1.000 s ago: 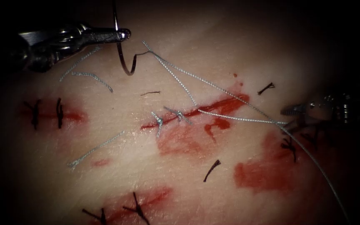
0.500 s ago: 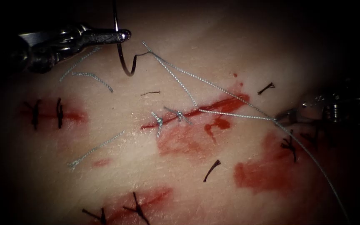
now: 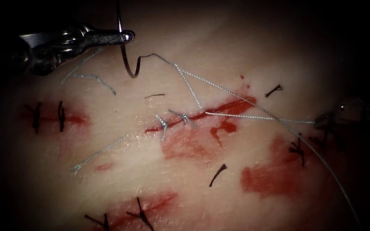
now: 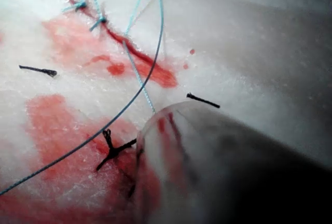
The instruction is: Wound Closure
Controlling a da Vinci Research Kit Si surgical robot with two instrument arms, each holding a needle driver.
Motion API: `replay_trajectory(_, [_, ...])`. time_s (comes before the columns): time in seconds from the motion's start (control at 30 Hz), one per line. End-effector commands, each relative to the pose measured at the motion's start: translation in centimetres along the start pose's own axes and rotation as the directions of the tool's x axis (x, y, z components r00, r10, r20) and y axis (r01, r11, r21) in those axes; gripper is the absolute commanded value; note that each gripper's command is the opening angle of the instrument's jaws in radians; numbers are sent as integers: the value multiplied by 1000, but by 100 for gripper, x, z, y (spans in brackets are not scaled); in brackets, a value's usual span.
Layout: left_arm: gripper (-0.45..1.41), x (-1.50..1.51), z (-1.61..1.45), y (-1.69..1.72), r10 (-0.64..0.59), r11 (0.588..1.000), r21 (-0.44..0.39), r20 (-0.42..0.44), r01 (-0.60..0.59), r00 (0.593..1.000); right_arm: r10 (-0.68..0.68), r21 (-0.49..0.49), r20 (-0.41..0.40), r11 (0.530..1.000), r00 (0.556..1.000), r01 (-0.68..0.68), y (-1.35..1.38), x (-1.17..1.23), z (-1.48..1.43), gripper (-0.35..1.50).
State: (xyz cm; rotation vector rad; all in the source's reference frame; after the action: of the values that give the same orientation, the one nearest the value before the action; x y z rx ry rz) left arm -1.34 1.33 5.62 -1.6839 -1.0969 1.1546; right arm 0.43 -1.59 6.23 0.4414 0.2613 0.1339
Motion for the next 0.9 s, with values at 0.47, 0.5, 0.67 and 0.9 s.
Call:
replay_trajectory(0.47, [-45, -2, 3, -6, 5, 1000, 0, 3, -5, 1000, 9, 4, 23, 1000, 1000, -9, 3, -14, -4, 71])
replay_trajectory(0.5, [-45, -3, 3, -7, 30, 1000, 2, 6, -30, 1000, 4, 2, -17, 1000, 1000, -4, 4, -10, -15, 94])
replay_trajectory(0.67, [-45, -11, 9, -13, 252, 967, 32, 26, -253, 967, -12, -37, -95, 999, 995, 8, 13, 6, -51, 96])
replay_trajectory(0.9, [-45, -67, 35, -36, 825, 544, 13, 171, -839, 538, 134, -166, -340, 966, 931, -199, 54, 57, -118, 67])
